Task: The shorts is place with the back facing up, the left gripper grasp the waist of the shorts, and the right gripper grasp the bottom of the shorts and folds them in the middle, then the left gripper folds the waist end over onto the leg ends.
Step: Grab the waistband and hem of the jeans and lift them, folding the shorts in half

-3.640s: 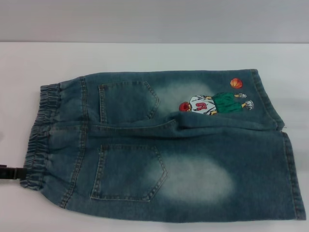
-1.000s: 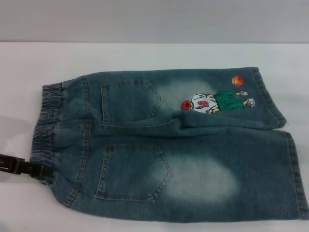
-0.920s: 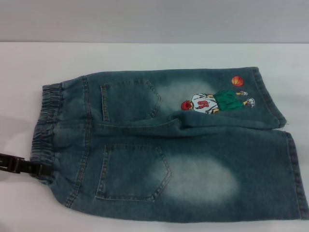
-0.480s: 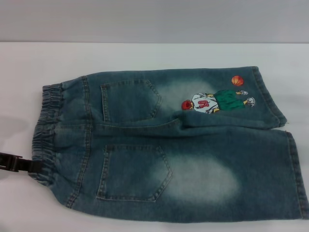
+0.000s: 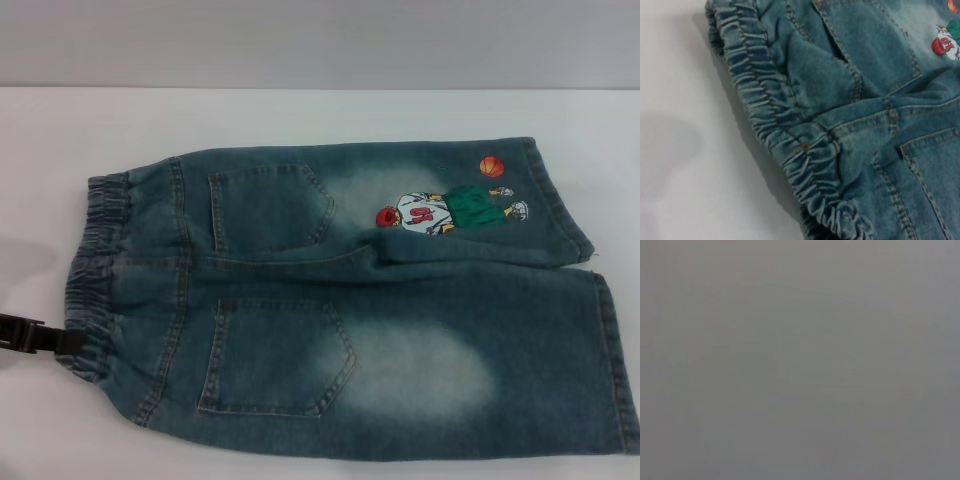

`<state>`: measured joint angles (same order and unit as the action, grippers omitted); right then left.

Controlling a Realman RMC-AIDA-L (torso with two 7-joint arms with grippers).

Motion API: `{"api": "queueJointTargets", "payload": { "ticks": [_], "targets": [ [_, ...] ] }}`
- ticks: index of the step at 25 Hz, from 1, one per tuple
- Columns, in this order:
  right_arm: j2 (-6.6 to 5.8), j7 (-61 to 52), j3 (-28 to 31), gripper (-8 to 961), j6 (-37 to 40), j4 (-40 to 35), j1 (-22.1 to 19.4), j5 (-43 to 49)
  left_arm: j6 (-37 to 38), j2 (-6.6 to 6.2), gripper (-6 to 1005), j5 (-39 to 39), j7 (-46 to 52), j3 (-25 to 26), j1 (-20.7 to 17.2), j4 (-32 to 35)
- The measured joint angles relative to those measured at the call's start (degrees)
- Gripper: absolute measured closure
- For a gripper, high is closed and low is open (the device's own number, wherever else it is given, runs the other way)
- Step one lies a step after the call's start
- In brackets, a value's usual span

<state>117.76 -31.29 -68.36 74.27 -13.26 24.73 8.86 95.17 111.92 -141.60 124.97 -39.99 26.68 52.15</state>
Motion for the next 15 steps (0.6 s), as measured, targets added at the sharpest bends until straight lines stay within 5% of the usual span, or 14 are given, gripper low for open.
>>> {"api": "queueJointTargets", "payload": {
  "ticks": [10,15],
  "targets": [
    [-3.41,-30.6,1.3,364,7.5,-22.3,-1.1,35.4,-0.5,0.58,945,0.3,-0.6,0.1,0.2,0.1],
    [-5.95,-50.8,9.1,364,19.0,-34.8,2.8,60.0,-0.9,1.12,945,0.5,-1.3,0.2,0.2,0.3]
  ]
}}
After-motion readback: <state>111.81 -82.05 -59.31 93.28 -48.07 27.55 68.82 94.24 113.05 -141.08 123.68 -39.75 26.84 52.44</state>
